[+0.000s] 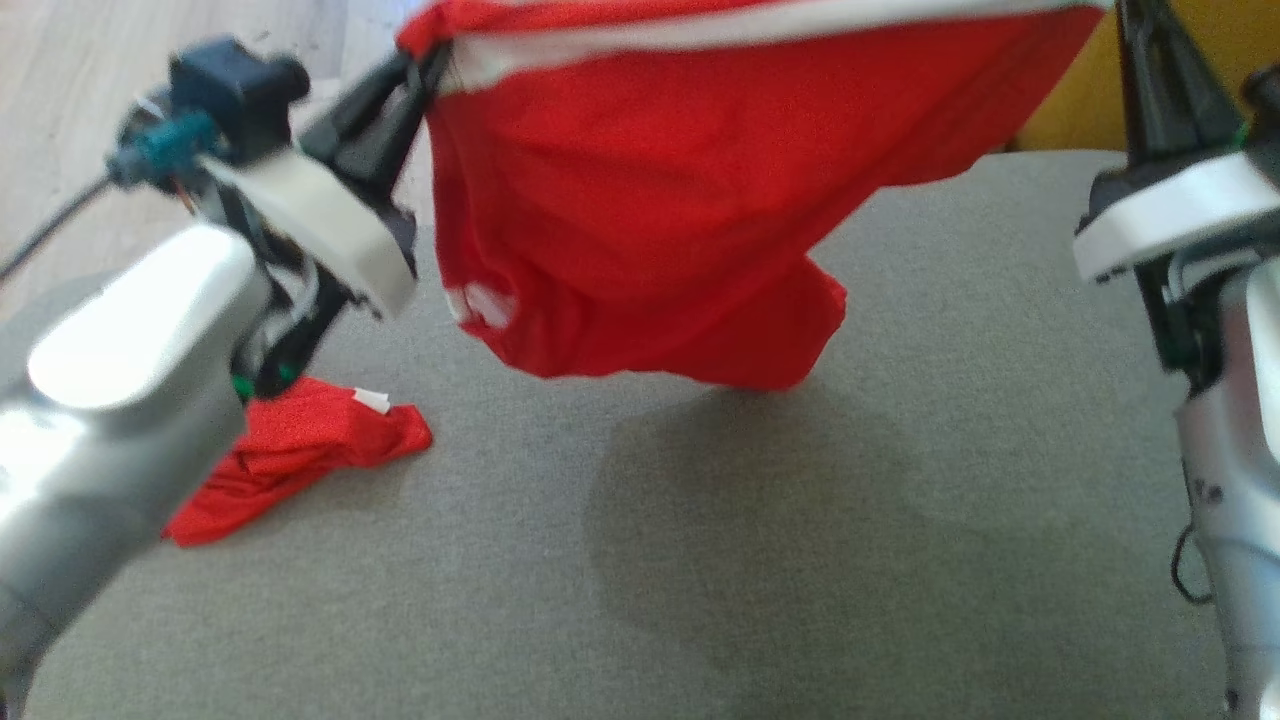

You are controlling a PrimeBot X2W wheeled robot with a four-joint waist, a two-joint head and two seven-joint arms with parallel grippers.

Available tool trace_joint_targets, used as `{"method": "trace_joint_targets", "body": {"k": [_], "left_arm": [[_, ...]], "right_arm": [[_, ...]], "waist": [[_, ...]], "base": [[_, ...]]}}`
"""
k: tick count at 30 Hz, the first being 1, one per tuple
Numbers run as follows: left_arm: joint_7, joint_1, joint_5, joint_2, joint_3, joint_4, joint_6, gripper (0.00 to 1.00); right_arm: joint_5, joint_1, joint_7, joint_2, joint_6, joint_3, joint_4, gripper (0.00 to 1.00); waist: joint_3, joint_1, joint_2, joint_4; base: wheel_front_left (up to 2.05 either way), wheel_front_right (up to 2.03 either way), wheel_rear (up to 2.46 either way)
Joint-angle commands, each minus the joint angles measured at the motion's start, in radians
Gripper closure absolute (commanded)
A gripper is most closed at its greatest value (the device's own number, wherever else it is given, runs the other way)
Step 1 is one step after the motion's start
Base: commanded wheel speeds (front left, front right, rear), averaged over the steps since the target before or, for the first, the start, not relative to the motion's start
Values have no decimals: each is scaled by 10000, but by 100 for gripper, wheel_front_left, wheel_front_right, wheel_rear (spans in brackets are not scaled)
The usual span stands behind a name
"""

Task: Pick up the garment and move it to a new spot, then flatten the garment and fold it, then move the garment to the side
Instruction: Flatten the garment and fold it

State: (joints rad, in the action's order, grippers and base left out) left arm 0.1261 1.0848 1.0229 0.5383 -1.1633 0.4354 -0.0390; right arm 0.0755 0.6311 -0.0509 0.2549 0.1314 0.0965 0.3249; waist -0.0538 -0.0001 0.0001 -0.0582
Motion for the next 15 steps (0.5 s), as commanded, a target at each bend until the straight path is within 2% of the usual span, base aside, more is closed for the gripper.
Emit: {"method": "trace_joint_targets", "body": {"k": [1, 5, 9, 15], "left_arm": [[79, 319, 82, 470, 515, -354, 138, 100], [-59, -38, 154, 833, 461, -1335, 423, 100], [-381, -403, 438, 1415, 550, -2631, 901, 100], [-968, -368, 708, 2030, 761, -3902, 1539, 100]], "right_arm": [[103, 22, 84, 108, -7, 133, -373, 100], [205, -483, 331, 198, -7, 38, -866, 100], [258, -1121, 818, 196, -7, -295, -1782, 100], [93, -1371, 1692, 230, -7, -567, -2900, 100]], "waist": [[-102, 1, -1, 61], [-254, 1, -1, 132], [-257, 1, -1, 161], [281, 1, -1, 92]], "base": [[0, 0, 0], [0, 0, 0], [0, 0, 0], [0, 0, 0]]}}
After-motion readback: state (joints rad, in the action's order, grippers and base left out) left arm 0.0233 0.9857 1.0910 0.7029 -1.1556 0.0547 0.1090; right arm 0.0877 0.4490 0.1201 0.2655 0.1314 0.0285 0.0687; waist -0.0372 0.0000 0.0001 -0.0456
